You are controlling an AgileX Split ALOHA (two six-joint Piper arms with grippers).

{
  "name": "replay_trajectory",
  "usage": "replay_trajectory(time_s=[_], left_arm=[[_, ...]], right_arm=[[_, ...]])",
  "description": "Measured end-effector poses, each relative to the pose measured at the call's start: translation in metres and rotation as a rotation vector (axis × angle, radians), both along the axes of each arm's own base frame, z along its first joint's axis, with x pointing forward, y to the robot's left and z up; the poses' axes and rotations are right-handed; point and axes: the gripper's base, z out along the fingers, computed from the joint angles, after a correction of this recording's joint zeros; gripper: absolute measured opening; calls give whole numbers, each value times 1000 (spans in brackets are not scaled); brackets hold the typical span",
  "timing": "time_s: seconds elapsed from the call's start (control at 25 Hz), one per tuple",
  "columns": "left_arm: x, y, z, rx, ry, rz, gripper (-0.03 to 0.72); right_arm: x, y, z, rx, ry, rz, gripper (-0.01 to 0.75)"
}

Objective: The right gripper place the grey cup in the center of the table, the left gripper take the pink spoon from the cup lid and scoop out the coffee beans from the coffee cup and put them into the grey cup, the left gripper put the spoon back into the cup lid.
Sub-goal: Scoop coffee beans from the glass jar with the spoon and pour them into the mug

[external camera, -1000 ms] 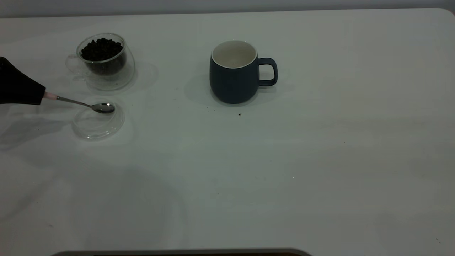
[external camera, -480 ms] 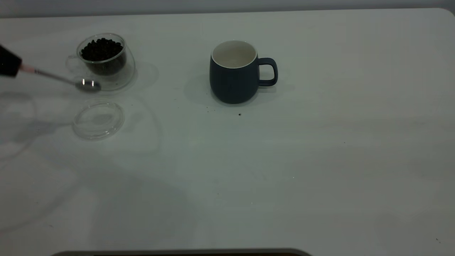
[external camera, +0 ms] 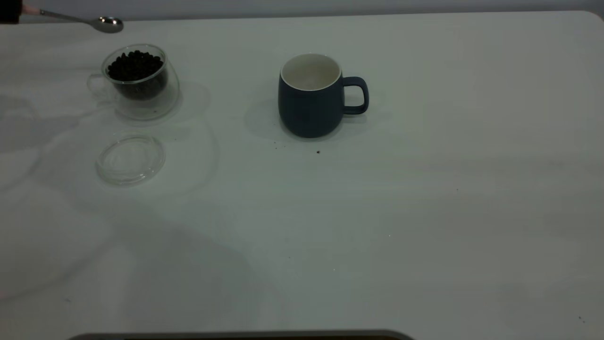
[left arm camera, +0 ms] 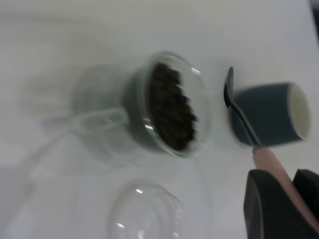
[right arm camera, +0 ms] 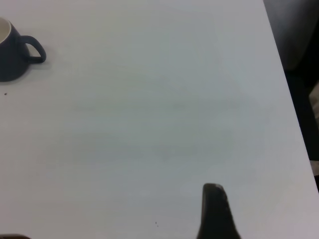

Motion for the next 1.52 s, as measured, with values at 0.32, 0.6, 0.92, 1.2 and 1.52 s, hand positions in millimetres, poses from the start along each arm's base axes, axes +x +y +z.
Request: replay_trajectory(time_s=[0.32, 0.6, 0.92, 1.2, 1.52], left_arm=[[5, 0, -36, -30, -8, 37, 119], [9, -5, -51, -18, -6, 43, 119], [7, -8, -58, -7, 21, 15, 119], [7, -21, -61, 11, 46, -34, 119], [7, -20, -61, -24, 126, 26, 119]], right_arm=[[0, 0, 0, 0, 0, 0, 531], [0, 0, 0, 0, 0, 0, 531], [0, 0, 0, 0, 0, 0, 531], [0, 0, 0, 0, 0, 0, 531], [0, 0, 0, 0, 0, 0, 531]])
